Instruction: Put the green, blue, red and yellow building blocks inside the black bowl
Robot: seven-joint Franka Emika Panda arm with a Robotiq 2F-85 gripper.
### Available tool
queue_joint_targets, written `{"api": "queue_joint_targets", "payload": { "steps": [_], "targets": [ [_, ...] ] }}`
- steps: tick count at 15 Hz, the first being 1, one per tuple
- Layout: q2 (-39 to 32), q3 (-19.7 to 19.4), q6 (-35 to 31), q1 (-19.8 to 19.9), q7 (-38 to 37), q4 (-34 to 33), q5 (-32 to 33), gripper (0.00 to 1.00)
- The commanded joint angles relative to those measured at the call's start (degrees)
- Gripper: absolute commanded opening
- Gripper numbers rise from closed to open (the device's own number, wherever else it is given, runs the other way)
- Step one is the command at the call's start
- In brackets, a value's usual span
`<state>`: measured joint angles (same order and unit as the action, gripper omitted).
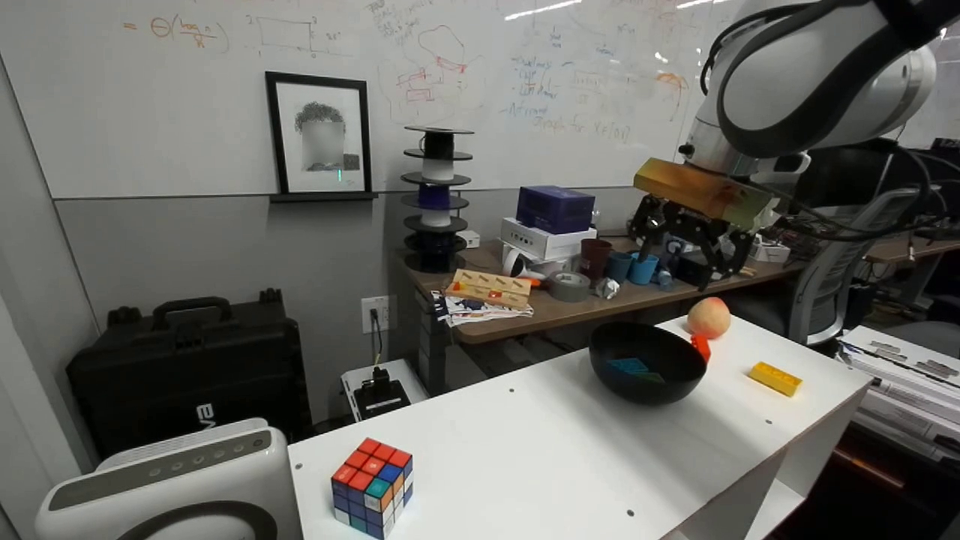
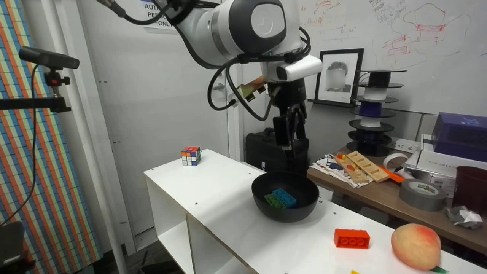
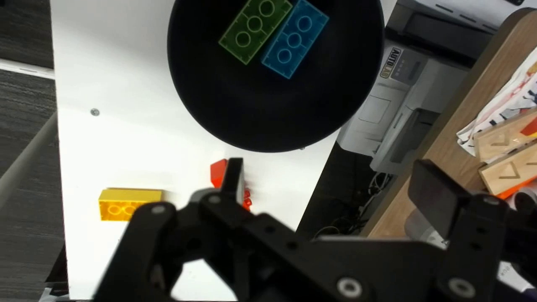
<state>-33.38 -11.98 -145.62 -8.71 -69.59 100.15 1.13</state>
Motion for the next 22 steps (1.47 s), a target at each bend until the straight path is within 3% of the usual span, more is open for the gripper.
{"api": "queue_joint_targets", "payload": {
  "steps": [1, 5, 12, 17, 22],
  "targets": [
    [-0.2, 0.6, 0.1, 0.6, -0.2, -0.1, 0.5, 1.0],
    [-0.3, 0.9, 0.5, 1.1, 2.3, -0.3, 1.2, 1.0],
    [-4.5, 1.6, 0.2, 10.9, 17.9, -3.6, -2.3, 1.0],
    [-13.2, 3.9, 0.6, 18.3, 29.9, -11.2, -7.9, 1.0],
    [-21.3, 5.1, 3.9, 19.4, 36.1, -20.7, -11.1, 1.0]
  ]
}}
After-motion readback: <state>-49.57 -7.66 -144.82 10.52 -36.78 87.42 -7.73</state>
